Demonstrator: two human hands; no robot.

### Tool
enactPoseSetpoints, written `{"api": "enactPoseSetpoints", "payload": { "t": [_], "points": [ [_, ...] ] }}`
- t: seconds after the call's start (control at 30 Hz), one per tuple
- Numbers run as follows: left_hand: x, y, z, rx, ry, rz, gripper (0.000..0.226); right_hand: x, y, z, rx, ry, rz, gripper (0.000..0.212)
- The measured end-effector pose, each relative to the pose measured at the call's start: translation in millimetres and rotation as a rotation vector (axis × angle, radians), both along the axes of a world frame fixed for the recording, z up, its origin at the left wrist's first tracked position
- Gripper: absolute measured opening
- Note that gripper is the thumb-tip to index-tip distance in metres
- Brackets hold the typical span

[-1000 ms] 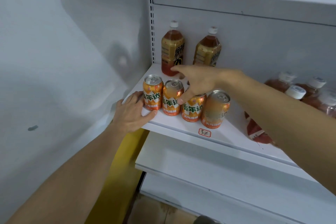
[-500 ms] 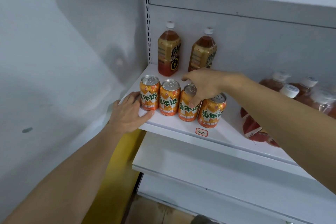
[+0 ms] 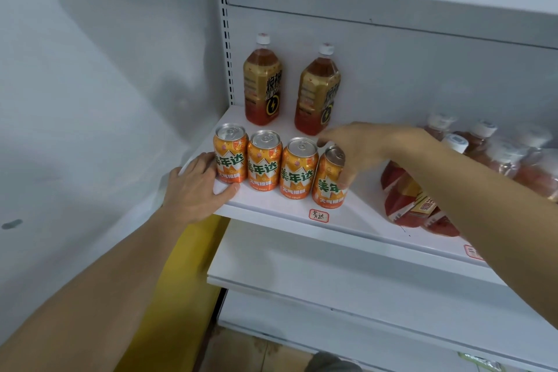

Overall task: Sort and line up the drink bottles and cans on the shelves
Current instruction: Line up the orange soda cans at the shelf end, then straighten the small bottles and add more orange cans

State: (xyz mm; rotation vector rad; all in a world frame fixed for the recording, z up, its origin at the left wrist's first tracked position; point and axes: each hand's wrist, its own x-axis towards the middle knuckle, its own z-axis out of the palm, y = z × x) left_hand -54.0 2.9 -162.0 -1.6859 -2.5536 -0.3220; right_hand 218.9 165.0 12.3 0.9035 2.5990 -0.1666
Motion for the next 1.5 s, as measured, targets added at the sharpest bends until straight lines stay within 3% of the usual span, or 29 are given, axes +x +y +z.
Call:
{"api": "enactPoseSetpoints", "payload": {
  "t": [0.1, 0.17, 0.47, 0.6, 0.67, 0.73, 0.8, 0.87, 1.0, 1.1, 1.23, 1.4, 1.5],
  "points": [
    [0, 1, 0, -0.008, 0.007, 0.001, 0.091, 2, 1, -1, 0.017, 0.034, 0.012, 0.063],
    [0, 1, 0, -0.021, 0.009, 0.003, 0.090, 3, 1, -1, 0.012, 0.045, 0.007, 0.056],
    [0, 2, -1, -0.009, 0.007, -0.004, 0.085, 1, -1, 0, 0.008, 0.006, -0.007, 0.060],
    [0, 1, -2, 0.001, 0.007, -0.006, 0.088, 5, -4, 11, -0.078, -0.034, -0.053, 0.092],
    [0, 1, -2, 0.008, 0.009, -0.007, 0.091, 2, 0, 22, -0.141, 0.056, -0.127, 0.092],
    [0, 1, -2, 0.002, 0.015, -0.005, 0.090, -17, 18, 28, -0.119, 0.288, -0.225, 0.066],
    [0, 1, -2, -0.002, 0.014, -0.011, 0.090, -43, 48, 26, 0.039, 0.561, -0.349, 0.043],
    [0, 0, -2, 0.004, 0.029, -0.015, 0.090, -70, 72, 27, 0.187, 0.703, -0.429, 0.042],
    [-1, 1, -5, 0.040, 0.068, -0.013, 0.086, -119, 92, 35, 0.342, 0.707, -0.226, 0.042],
    [-4, 2, -8, 0.091, 0.067, -0.024, 0.082, -162, 97, 35, 0.168, 0.646, -0.070, 0.054],
    [-5, 1, -7, 0.103, 0.071, -0.036, 0.083, -202, 108, 28, 0.007, 0.534, -0.094, 0.066],
    [-6, 2, -6, 0.119, 0.067, -0.028, 0.087, -220, 117, 18, 0.223, 0.642, -0.195, 0.037],
    [-8, 2, -6, 0.100, 0.058, -0.021, 0.091, -217, 105, 19, 0.241, 0.763, -0.209, 0.022]
  ]
}}
